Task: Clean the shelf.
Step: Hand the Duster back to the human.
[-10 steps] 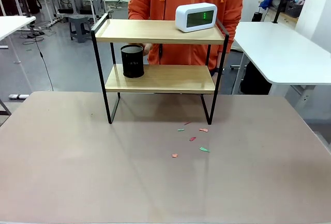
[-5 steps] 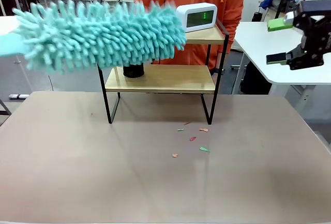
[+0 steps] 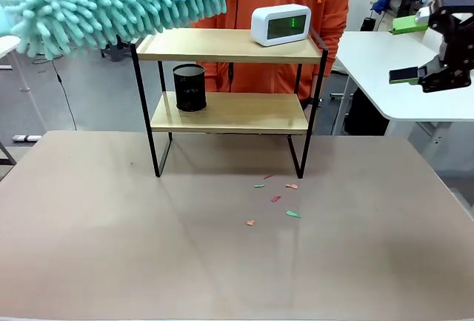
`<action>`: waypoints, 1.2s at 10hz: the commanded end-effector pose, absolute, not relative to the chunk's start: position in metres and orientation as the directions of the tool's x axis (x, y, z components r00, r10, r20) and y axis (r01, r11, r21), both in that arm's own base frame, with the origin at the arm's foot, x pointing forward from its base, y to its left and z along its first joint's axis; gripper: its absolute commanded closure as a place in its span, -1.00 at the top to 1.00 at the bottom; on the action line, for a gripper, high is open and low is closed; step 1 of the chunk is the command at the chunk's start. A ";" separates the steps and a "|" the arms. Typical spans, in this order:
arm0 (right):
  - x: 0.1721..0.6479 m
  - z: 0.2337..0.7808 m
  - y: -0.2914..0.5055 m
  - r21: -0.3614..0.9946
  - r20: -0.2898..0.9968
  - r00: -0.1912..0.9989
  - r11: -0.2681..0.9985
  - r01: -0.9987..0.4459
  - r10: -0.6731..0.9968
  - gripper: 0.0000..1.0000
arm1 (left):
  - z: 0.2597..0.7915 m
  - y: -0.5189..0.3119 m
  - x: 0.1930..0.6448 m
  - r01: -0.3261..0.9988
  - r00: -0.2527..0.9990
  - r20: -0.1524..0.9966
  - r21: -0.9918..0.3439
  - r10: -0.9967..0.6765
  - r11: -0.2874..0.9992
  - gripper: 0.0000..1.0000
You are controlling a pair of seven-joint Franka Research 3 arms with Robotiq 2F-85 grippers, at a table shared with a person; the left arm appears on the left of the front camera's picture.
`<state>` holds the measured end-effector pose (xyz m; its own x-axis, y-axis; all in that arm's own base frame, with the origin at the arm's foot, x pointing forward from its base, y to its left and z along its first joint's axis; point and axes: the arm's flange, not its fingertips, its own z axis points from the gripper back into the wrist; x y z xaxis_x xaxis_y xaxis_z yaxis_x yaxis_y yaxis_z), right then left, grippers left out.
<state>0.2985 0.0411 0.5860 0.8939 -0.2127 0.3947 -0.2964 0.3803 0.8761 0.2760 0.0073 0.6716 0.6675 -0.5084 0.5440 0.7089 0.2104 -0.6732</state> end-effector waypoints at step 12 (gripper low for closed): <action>0.325 0.584 0.225 0.906 0.156 0.739 0.203 -0.372 0.655 1.00 | 0.641 -0.142 0.360 0.556 0.337 0.246 -0.831 -0.909 -0.018 -0.75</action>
